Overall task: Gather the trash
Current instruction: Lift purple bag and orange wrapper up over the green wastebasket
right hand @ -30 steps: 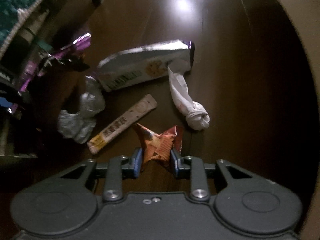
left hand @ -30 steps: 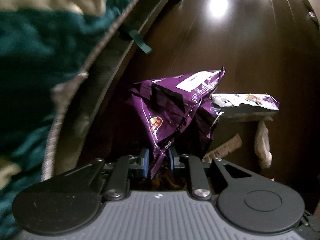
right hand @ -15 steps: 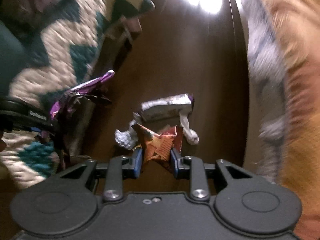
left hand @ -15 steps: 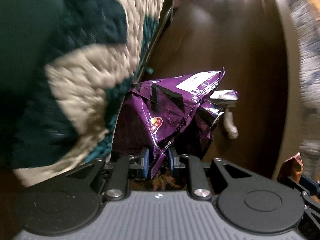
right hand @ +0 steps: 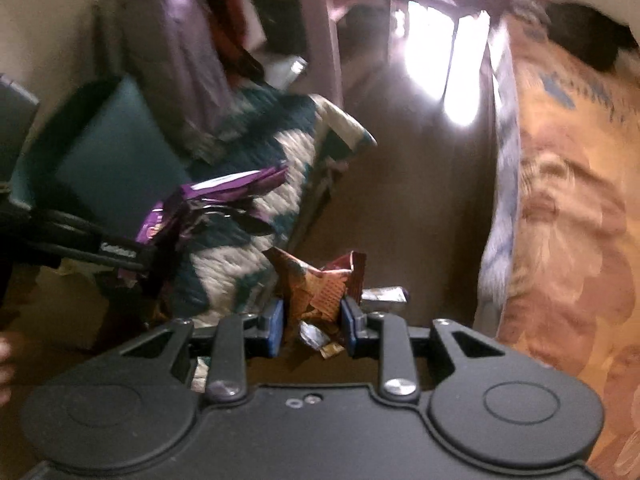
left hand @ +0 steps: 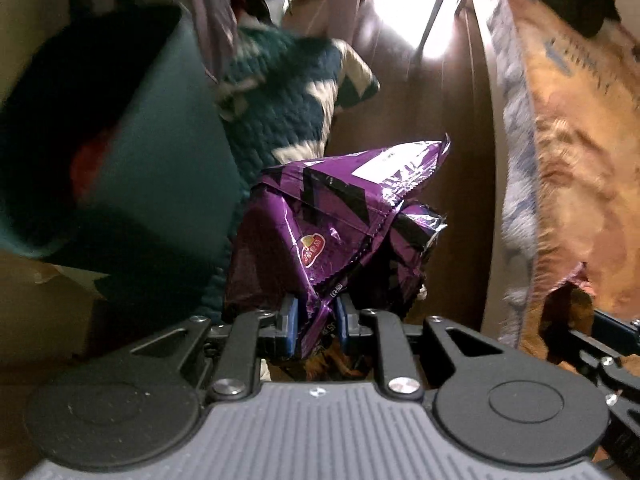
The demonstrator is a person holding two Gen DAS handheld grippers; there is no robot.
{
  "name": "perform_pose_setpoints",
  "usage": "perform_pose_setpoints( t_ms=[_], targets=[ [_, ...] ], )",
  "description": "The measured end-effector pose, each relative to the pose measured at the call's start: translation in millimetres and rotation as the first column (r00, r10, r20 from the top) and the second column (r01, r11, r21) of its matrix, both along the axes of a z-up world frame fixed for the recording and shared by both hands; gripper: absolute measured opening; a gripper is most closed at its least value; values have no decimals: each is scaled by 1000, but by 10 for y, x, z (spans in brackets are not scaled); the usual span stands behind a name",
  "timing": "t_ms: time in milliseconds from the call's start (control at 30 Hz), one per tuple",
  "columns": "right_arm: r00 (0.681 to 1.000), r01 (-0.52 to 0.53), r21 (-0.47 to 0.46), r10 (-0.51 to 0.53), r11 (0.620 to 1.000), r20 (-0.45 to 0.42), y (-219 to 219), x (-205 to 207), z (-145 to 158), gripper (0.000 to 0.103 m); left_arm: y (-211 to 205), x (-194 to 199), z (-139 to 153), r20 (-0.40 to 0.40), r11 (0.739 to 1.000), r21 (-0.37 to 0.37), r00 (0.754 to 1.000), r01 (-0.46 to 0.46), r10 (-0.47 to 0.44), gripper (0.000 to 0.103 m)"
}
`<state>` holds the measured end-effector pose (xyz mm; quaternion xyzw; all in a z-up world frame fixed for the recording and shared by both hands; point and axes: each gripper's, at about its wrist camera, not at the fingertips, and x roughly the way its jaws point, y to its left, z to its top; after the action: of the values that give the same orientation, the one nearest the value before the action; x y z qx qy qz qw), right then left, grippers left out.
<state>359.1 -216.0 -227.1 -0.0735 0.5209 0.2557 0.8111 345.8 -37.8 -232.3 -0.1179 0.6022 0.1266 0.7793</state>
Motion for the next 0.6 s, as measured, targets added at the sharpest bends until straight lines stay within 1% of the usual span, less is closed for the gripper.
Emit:
perform_pose_setpoints(
  t_ms=[67,133,233,300,333,400,500,600],
  targets=[
    [999,-36,17,35,999,26,148,-68,258,29,87,-74,274,32,1000,6,999,8,-9,18],
    [997,-67,33,65,997,45,283,-112,487,29,171,-154,432,55,1000,15,998,15,-16,18],
    [991,-106,47,102,993,89,506,-190,817,29,324,-270,720,80,1000,-17,997,9,-8,18],
    [986,-126,55,119,990,118,634,-225,1007,29,420,-354,908,107,1000,-1,994,6,-6,18],
    [983,-134,61,125,989,135,703,-243,1107,29,485,-405,996,119,1000,-5,993,-11,12,18],
    [977,-148,66,135,987,167,823,-283,1260,29,634,-505,1143,139,998,-50,989,-43,49,18],
    [971,-157,72,141,985,192,995,-297,1432,29,831,-639,1374,169,997,-43,984,-58,64,18],
    [966,-170,71,152,983,211,1223,-283,1570,29,1097,-723,1546,187,995,-57,978,-87,96,18]
  ],
)
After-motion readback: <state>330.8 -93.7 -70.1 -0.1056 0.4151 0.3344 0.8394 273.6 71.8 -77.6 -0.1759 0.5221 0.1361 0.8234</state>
